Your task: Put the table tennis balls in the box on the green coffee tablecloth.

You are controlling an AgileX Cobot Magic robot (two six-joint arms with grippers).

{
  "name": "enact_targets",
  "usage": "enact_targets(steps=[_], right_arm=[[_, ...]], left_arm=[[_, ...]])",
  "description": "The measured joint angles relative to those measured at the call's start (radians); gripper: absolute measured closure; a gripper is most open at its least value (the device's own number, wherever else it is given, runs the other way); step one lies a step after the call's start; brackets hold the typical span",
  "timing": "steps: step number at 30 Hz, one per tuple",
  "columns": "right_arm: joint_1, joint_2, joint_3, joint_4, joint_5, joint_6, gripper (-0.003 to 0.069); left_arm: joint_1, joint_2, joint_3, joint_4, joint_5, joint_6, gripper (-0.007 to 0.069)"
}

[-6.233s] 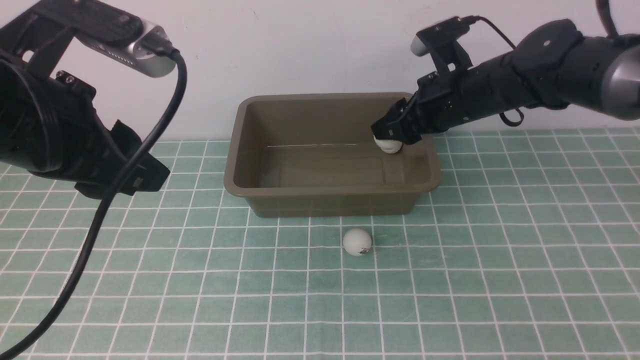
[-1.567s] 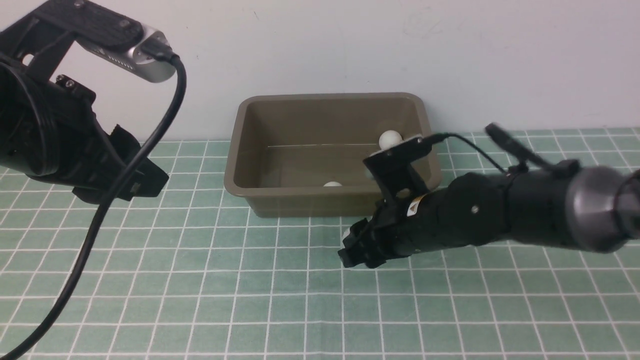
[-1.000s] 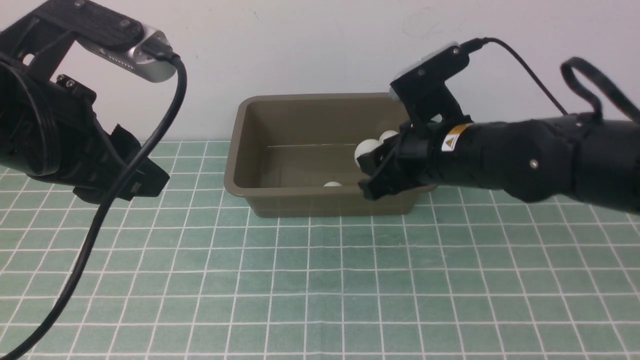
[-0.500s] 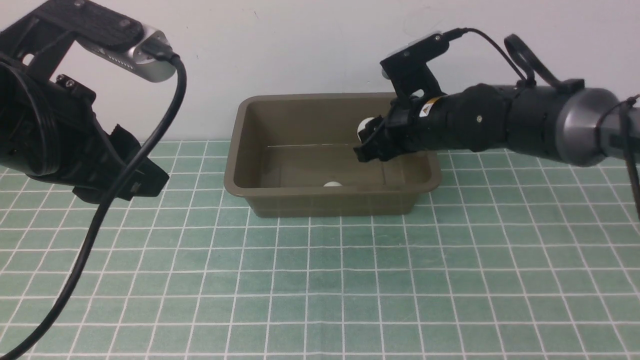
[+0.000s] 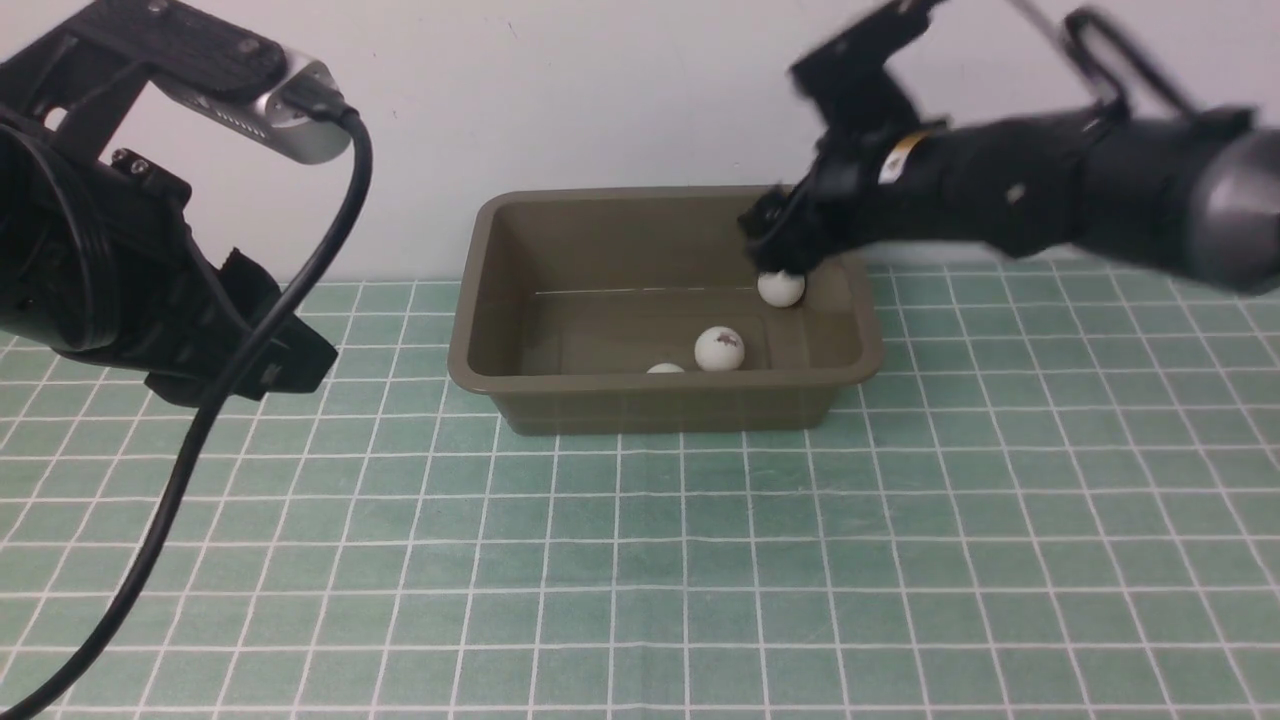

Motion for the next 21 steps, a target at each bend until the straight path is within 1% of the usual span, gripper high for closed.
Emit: enact_targets(steps=[3, 7, 8, 13, 16, 21], right_arm=[[-0.043, -0.116, 0.000, -0.045, 0.013, 0.046, 0.0149], [-0.112, -0.253, 0.000, -0.084, 0.032, 0.078, 0.0163], [-0.157, -0.333, 0.000, -0.096, 0.062, 0.092, 0.0165], [-0.258, -0.505, 0.000, -0.125, 0.185, 0.098, 0.0165], [-0.287, -0.599, 0.000, -0.143, 0.259, 0.098, 0.0165], [-0.292, -0.719, 0.003, -0.166, 0.364, 0.098, 0.0165]], left_arm=[[0.000, 0.000, 0.000, 0.000, -0.001, 0.000, 0.0300], [0.000, 0.000, 0.000, 0.000, -0.002, 0.000, 0.0300], [0.000, 0.000, 0.000, 0.000, -0.003, 0.000, 0.0300], [0.000, 0.000, 0.000, -0.002, -0.013, 0.000, 0.0300], [0.000, 0.000, 0.000, -0.006, -0.029, 0.000, 0.0300], [0.000, 0.000, 0.000, -0.018, -0.030, 0.000, 0.0300]])
